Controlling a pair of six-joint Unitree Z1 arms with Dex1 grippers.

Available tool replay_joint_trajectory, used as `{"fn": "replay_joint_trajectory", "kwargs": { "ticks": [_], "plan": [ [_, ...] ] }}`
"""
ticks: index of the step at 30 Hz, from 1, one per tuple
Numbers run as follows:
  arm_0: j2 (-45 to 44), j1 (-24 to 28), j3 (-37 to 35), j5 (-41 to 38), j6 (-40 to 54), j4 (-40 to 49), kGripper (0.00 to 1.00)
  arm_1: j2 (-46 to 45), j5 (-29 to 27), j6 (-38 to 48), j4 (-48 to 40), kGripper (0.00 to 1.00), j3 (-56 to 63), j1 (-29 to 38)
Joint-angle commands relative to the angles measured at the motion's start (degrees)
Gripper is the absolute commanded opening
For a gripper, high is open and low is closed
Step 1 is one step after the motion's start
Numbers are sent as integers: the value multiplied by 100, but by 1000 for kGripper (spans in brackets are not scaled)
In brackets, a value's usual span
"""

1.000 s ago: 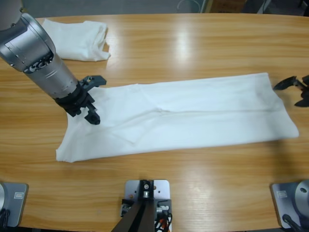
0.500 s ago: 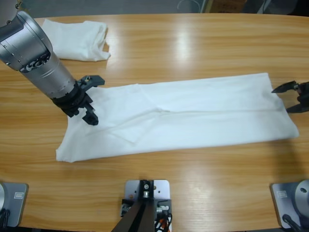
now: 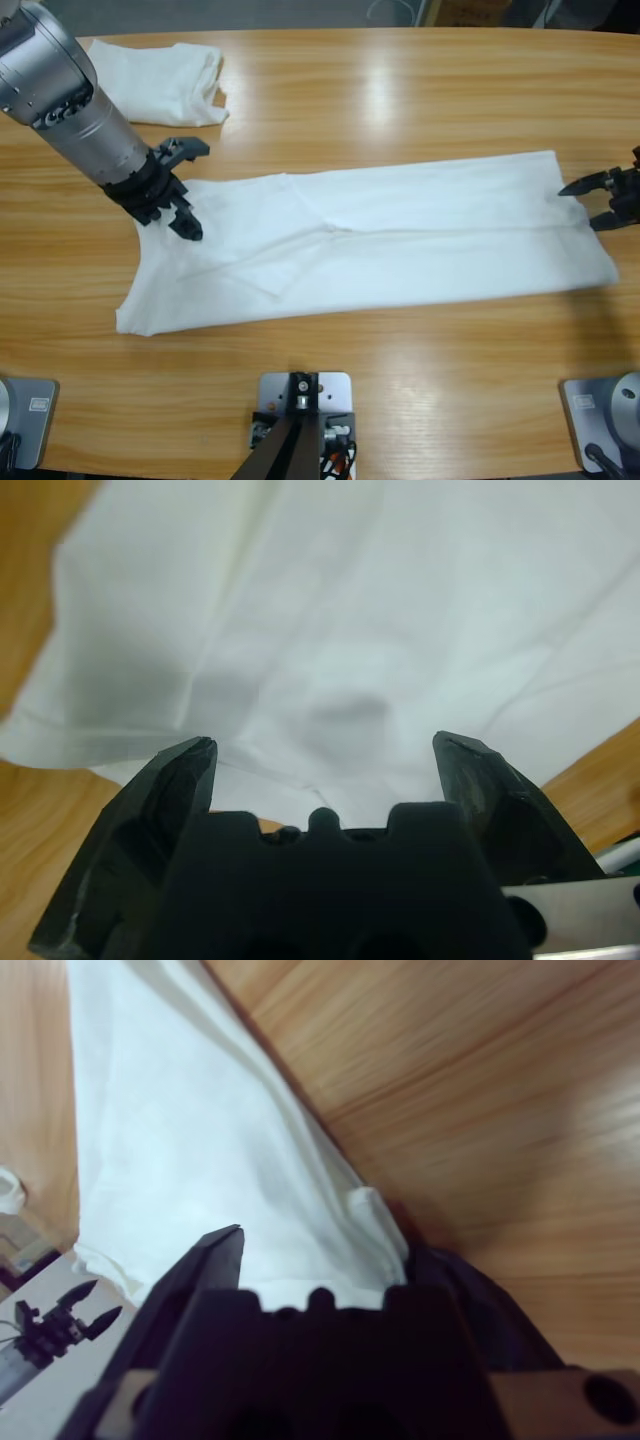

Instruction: Fold clothes

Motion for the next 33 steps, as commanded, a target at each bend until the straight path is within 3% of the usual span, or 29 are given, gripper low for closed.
{"fn": "replay_joint_trajectory", "kwargs": {
  "ticks": [1, 5, 13, 26, 28, 31, 32, 33],
  "plan": [
    [15, 66, -18, -84, -90, 64, 830, 846, 262, -183, 154, 565, 173, 441],
    [6, 66, -32, -84, -122, 69, 830, 1066, 232, -254, 158, 530, 156, 615],
    [15, 75, -30, -93, -125, 90, 830, 836, 209, -433, 149, 16, 173, 615],
    [8, 75, 40, -163, -88, 90, 834, 52, -459, -500, 87, 0, 156, 624],
    [32, 75, 49, -167, -81, 90, 835, -195, -230, -489, 114, 304, 136, 624],
    [97, 75, 47, -214, -72, 81, 839, -272, 250, -454, 135, 334, 145, 624],
    [111, 75, 49, -244, -69, 81, 839, -297, 315, -451, 163, 451, 145, 624],
    [117, 75, 54, -251, -60, 81, 839, -332, 264, -433, 189, 780, 138, 624]
  ]
}}
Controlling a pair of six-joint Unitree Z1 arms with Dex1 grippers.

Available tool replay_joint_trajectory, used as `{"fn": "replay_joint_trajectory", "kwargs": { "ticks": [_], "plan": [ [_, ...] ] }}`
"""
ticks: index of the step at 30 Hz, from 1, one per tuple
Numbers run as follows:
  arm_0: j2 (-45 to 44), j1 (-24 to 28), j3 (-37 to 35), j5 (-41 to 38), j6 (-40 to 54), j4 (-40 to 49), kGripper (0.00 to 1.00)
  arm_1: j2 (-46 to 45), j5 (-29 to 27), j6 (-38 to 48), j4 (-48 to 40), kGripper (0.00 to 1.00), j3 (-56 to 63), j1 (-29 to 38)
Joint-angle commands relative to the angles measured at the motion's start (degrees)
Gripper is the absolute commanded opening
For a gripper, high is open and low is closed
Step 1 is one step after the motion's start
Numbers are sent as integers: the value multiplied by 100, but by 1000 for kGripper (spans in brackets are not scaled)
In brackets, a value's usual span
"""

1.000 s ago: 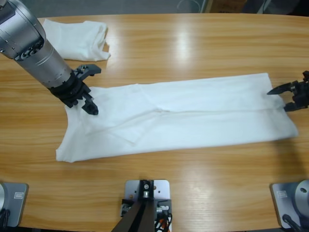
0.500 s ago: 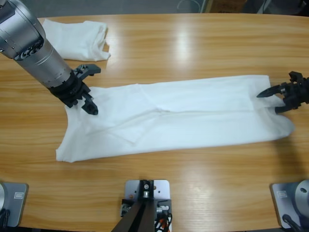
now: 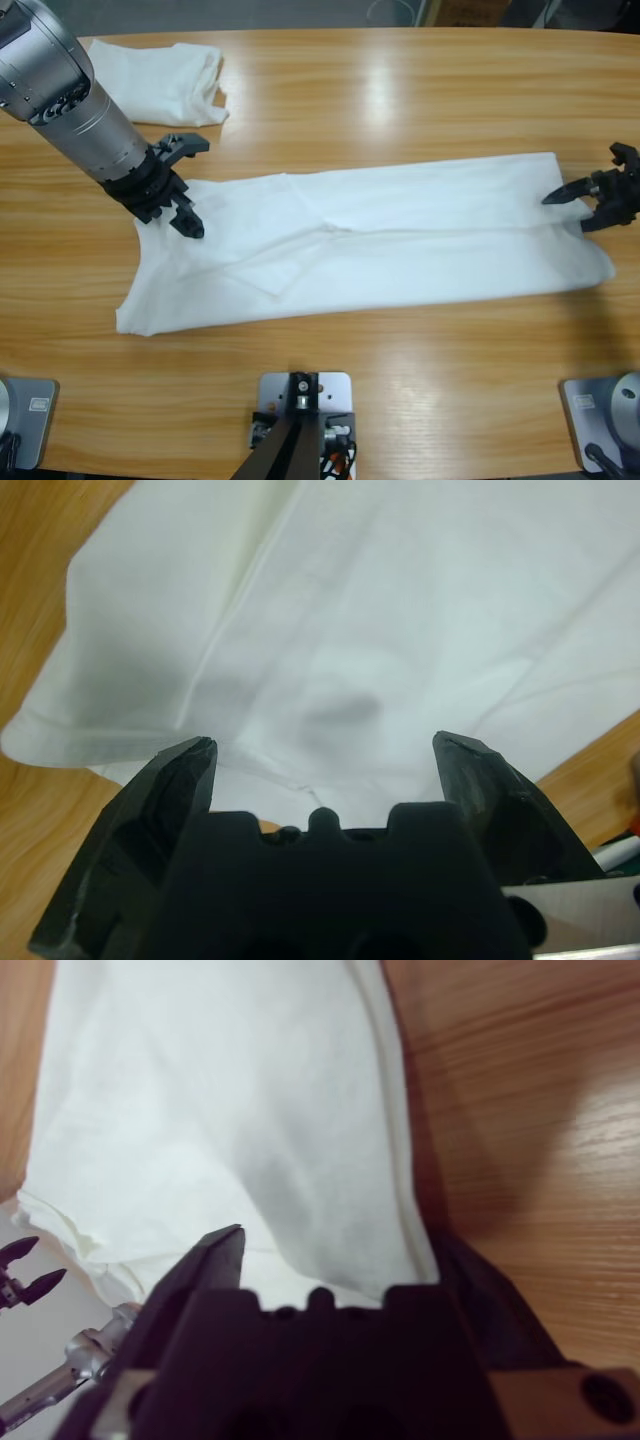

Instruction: Fold clothes

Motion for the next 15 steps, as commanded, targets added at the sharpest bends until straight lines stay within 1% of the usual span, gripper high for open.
{"fn": "replay_joint_trajectory", "kwargs": {
  "ticks": [1, 2, 6, 7, 8, 9, 10, 14, 15],
  "plan": [
    [127, 60, 107, -189, 16, 54, 839, -163, 358, 25, -1, 974, 160, 54],
    [127, 67, 114, -189, 25, 57, 839, -223, 235, 94, 8, 1000, 160, 54],
    [136, 129, 140, -189, 46, 54, 839, -283, 109, 169, -4, 1000, 169, 54],
    [140, 130, 140, -194, 52, 54, 839, -246, 102, 169, -8, 986, 169, 54],
    [145, 129, 143, -205, 52, 54, 842, -207, 100, 167, -11, 885, 169, 54],
    [145, 130, 152, -207, 52, 54, 859, -192, 100, 152, -18, 756, 169, 54],
    [145, 134, 159, -207, 52, 54, 871, -188, 91, 113, -41, 688, 171, 54],
    [140, 159, 187, -207, 52, 54, 875, -172, 14, 51, -136, 665, 185, 54],
    [136, 166, 193, -207, 52, 55, 876, -146, 24, 32, -157, 546, 187, 54]
  ]
}}
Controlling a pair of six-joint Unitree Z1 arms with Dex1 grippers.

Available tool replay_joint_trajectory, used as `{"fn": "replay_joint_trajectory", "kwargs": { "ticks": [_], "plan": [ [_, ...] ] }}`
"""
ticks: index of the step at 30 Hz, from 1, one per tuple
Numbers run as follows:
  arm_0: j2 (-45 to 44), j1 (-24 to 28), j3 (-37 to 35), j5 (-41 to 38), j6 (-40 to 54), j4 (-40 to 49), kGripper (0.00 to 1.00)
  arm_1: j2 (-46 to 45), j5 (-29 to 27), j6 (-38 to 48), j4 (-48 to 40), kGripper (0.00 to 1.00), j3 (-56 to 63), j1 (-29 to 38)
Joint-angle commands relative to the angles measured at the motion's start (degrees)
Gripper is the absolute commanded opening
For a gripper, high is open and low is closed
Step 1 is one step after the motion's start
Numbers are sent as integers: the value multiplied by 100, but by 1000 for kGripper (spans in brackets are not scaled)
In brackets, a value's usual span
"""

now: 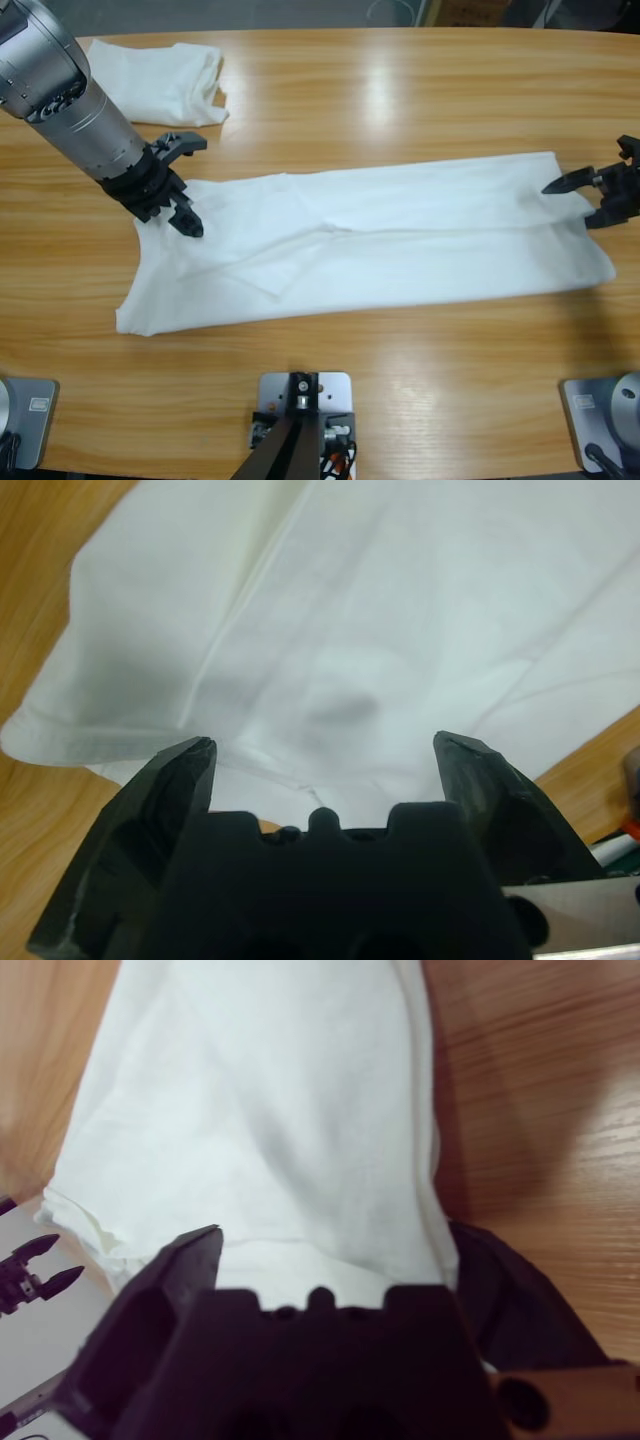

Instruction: Fold clothes

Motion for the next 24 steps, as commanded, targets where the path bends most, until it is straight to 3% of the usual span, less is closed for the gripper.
{"fn": "replay_joint_trajectory", "kwargs": {
  "ticks": [1, 3, 4, 18, 20, 24],
  "plan": [
    [136, 72, 183, -110, 39, 56, 876, 102, -113, -110, -167, 353, 163, 54],
    [136, 72, 193, -110, 39, 54, 876, 137, -104, -163, -221, 83, 205, 54],
    [136, 72, 195, -110, 39, 56, 876, 148, -99, -171, -230, 5, 214, 54],
    [92, 116, 309, -146, 46, 54, 876, 381, -300, -112, -269, 0, 179, 54],
    [73, 116, 330, -146, 48, 54, 876, -79, -597, -38, -299, 0, 165, 54],
    [-1, 116, 409, -163, 56, 48, 876, -1085, -2129, 40, 222, 0, -180, 54]
  ]
}}
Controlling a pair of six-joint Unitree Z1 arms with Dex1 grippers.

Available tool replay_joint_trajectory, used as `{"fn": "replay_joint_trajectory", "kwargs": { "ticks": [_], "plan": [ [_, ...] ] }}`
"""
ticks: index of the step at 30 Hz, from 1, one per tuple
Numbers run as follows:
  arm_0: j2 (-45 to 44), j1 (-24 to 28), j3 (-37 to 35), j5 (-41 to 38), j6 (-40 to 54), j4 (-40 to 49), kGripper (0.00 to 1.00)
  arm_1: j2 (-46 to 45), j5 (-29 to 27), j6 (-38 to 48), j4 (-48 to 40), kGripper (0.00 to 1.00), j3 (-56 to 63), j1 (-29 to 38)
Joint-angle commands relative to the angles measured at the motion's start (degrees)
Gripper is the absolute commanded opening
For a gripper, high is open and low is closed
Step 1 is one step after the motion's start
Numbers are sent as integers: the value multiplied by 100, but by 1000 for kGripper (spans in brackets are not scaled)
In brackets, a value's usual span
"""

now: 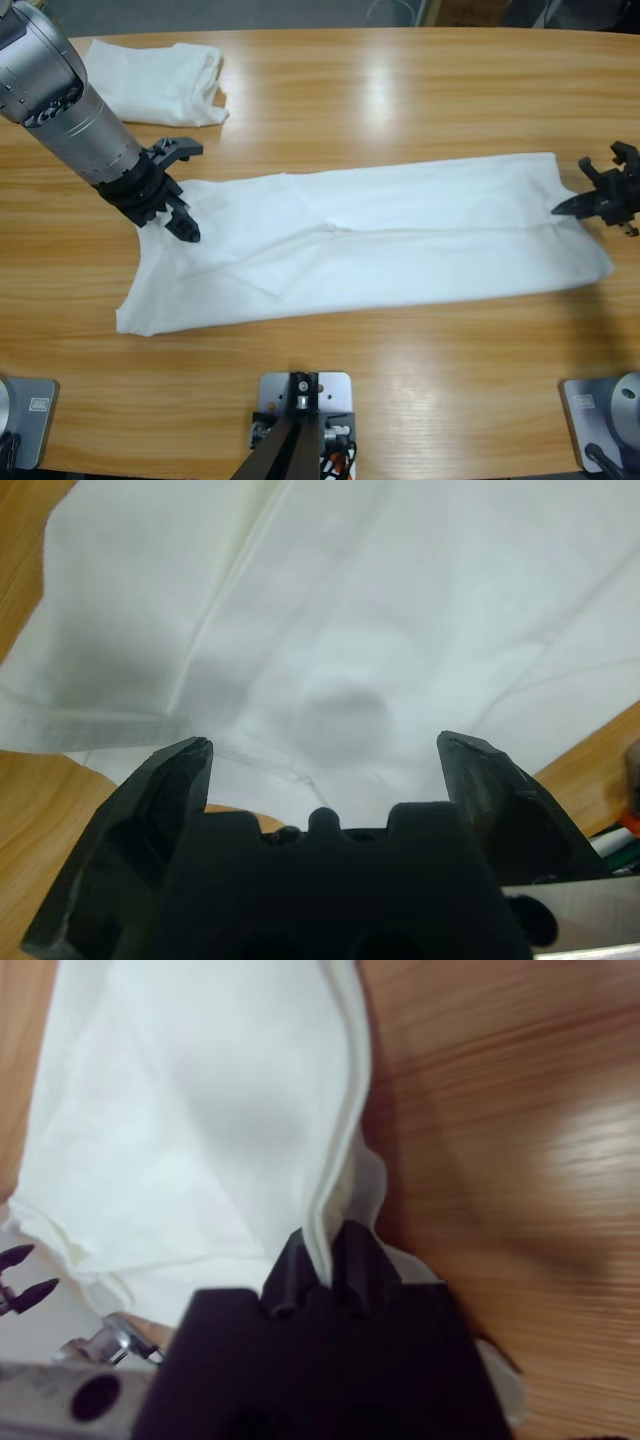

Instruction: Fold clothes

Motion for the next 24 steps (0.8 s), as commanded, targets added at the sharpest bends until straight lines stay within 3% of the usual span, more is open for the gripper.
{"fn": "replay_joint_trajectory", "kwargs": {
  "ticks": [1, 14, 24],
  "plan": [
    [-10, 47, 284, -107, 56, 45, 876, -1353, -2083, 133, 589, 0, -355, 54],
    [-110, 47, 425, -179, 56, 36, 876, -1518, -3639, 149, 1090, 0, -717, 54],
    [-131, 47, 434, -179, 56, 36, 876, -1365, -3751, 8, 1149, 0, -817, 126]
  ]
}}
